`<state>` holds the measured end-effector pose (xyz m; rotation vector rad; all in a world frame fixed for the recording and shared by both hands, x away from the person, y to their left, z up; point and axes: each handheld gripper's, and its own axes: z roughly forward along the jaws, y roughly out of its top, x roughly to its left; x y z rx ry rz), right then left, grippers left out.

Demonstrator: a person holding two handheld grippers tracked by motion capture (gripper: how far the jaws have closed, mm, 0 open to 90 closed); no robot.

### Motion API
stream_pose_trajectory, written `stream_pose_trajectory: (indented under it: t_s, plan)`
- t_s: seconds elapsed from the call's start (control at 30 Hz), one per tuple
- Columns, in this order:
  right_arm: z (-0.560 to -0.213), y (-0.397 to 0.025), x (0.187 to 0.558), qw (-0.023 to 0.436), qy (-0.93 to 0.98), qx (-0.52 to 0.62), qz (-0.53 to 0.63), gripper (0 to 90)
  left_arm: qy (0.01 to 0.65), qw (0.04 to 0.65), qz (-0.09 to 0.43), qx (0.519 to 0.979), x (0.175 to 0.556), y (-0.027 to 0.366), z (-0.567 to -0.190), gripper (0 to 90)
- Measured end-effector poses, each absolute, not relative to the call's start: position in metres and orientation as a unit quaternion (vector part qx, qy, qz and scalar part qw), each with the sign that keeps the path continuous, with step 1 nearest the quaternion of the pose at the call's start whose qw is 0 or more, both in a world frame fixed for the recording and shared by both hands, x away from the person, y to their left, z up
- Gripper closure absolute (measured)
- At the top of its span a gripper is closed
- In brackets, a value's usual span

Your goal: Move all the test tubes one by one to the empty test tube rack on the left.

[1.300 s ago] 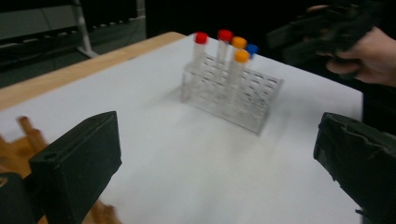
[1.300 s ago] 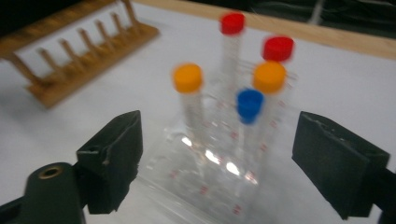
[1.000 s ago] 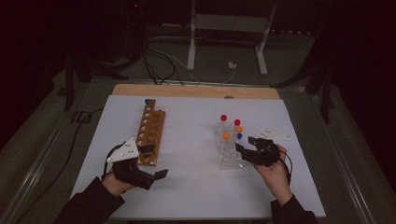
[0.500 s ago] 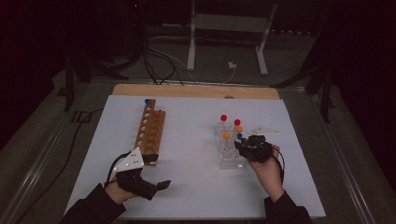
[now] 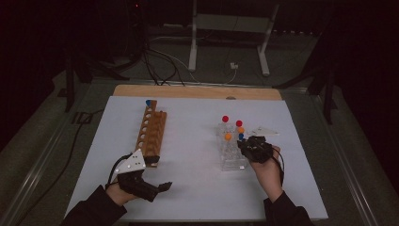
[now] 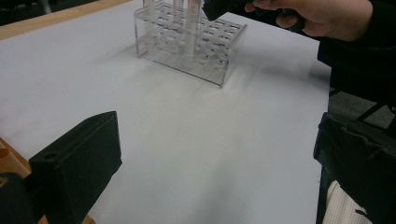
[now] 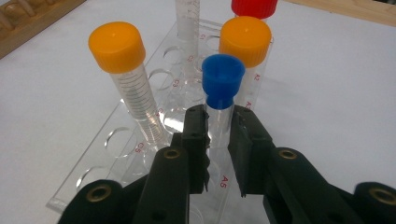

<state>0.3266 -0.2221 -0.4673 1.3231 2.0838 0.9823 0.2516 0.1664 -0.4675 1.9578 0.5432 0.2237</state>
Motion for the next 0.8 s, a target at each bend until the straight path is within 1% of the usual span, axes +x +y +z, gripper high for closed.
stream_pose_trajectory:
  t_s: [0.2,0.4,0.8]
  plan:
    - [-0.466,-0.222,0.325,0.248,0.761,0.480,0.361,76.6,0.229,0.522,0.090,0.816,0.253,0.167,-0.468,1.8]
    - [-0.457,-0.223,0.319,0.258,0.758,0.472,0.369,76.6,0.230,0.522,0.091,0.816,0.253,0.168,-0.468,1.8]
    - [-0.422,-0.225,0.300,0.285,0.756,0.444,0.388,76.6,0.229,0.526,0.090,0.814,0.254,0.169,-0.464,1.8]
